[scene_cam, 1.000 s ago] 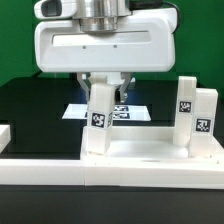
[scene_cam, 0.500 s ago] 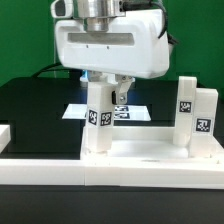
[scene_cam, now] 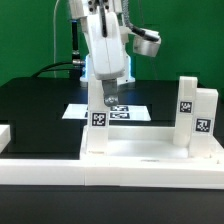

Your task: Assemble desk

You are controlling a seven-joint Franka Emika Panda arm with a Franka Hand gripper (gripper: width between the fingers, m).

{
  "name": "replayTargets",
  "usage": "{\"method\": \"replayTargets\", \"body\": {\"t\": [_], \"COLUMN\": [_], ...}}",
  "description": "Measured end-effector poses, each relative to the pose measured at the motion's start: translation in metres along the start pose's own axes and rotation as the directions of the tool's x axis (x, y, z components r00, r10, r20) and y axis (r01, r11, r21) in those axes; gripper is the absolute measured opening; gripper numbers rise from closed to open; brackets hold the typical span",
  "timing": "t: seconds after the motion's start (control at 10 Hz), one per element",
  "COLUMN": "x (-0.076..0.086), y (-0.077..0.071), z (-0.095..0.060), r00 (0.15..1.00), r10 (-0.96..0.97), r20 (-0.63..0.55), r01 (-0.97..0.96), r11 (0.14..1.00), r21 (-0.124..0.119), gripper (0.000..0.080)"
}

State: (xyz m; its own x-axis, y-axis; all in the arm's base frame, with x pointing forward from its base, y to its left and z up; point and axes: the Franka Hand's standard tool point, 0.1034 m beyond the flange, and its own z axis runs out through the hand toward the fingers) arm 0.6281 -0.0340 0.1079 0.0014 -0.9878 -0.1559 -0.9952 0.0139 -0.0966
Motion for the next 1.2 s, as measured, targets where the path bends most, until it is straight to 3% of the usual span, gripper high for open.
{"method": "replayTargets", "body": {"t": [0.1,0.2,0.3,0.4,0.6,0.9,1.0,1.1,1.2], "x": [0.0,0.001,0.005,0.005,0.01,0.012,0.014,0.018,0.011], "y": [0.0,0.0,0.003,0.009,0.012,0.012,0.011,0.005,0.001], "z": [0.0,0.0,0.0,0.002,0.001,0.002,0.001,-0.004,-0.003], "r00": [1.0,0.996,0.949,0.889,0.806,0.698,0.591,0.38,0.173], "r10": [-0.023,-0.091,-0.316,-0.457,-0.591,-0.716,-0.807,-0.925,-0.984], "r20": [0.0,-0.001,0.01,0.04,0.017,0.018,0.018,0.013,0.028], "r01": [0.023,0.091,0.316,0.458,0.591,0.716,0.807,0.924,0.982], "r11": [1.0,0.996,0.949,0.888,0.806,0.698,0.59,0.379,0.17], "r21": [0.0,-0.001,-0.012,-0.028,-0.012,-0.012,-0.026,-0.061,-0.087], "gripper": [0.0377,0.0543,0.0543,0.063,0.0646,0.0649,0.0649,0.0649,0.0649]}}
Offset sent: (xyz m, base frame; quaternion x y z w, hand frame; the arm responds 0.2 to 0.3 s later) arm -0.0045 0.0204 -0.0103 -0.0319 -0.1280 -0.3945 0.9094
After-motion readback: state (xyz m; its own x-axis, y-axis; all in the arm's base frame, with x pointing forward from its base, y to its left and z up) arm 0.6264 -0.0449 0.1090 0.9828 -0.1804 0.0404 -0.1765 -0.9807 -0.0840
